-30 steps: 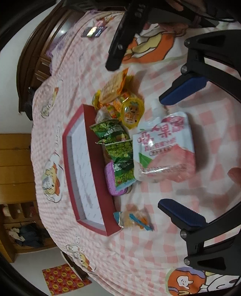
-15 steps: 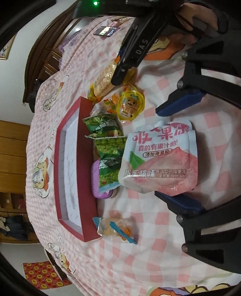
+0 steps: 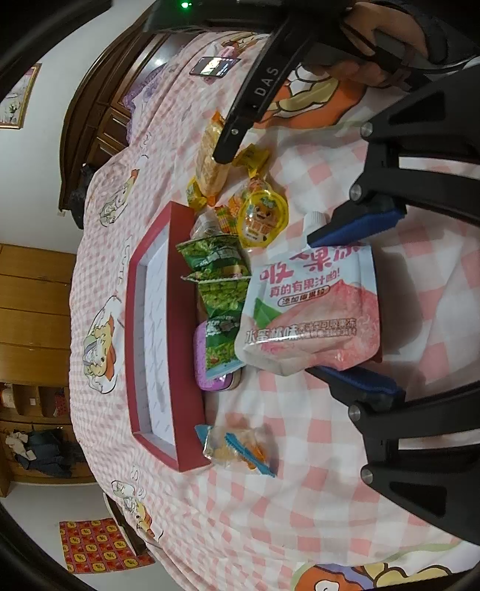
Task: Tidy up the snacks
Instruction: 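Grasp the pink-and-white spouted pouch with the left tool while the right tool reaches the orange-wrapped cake bar, then lift the pouch with the left tool while the right tool grasps and lifts the cake bar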
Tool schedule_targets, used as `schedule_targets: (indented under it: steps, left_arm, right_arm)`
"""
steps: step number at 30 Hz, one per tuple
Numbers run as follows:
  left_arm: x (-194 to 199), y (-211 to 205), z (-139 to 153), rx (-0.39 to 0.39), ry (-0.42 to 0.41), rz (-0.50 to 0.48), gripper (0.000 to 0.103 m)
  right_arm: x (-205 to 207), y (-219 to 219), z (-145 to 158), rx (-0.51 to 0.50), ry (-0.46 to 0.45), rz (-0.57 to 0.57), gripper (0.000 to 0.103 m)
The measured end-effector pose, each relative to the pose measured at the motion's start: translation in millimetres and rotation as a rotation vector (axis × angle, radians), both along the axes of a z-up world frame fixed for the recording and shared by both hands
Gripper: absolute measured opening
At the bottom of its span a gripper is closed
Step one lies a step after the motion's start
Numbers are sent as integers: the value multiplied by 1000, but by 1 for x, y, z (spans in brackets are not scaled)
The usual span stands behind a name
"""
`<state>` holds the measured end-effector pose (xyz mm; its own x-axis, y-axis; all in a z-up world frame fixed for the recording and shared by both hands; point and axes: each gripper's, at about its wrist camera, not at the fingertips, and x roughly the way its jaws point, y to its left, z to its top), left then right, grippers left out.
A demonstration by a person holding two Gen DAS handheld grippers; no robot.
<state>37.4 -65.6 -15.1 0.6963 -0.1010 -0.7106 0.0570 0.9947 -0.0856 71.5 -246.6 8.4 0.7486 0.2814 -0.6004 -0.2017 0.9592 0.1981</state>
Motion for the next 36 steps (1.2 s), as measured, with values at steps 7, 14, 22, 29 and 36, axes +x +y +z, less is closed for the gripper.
schedule_targets:
  steps: [7,14,22,29,36]
  left_arm:
    - [-11,9,10,-38,-60,26,62]
    - [-12,10,9,-41,-63,29,63]
    - [-14,15,8,-68,-63,39,64]
    - [-21,17,20,-89,-111,37,63]
    - [-20,26,51,-111,-170,40,63]
  right_arm:
    - [2,-3,-3,19,16,2,38]
    - [0,-1,-3,19,4,4,38]
    - [-2,1,-1,16,-9,13,38]
    - [-6,3,2,21,-35,31,38]
    - [-16,10,21,24,-119,87,31]
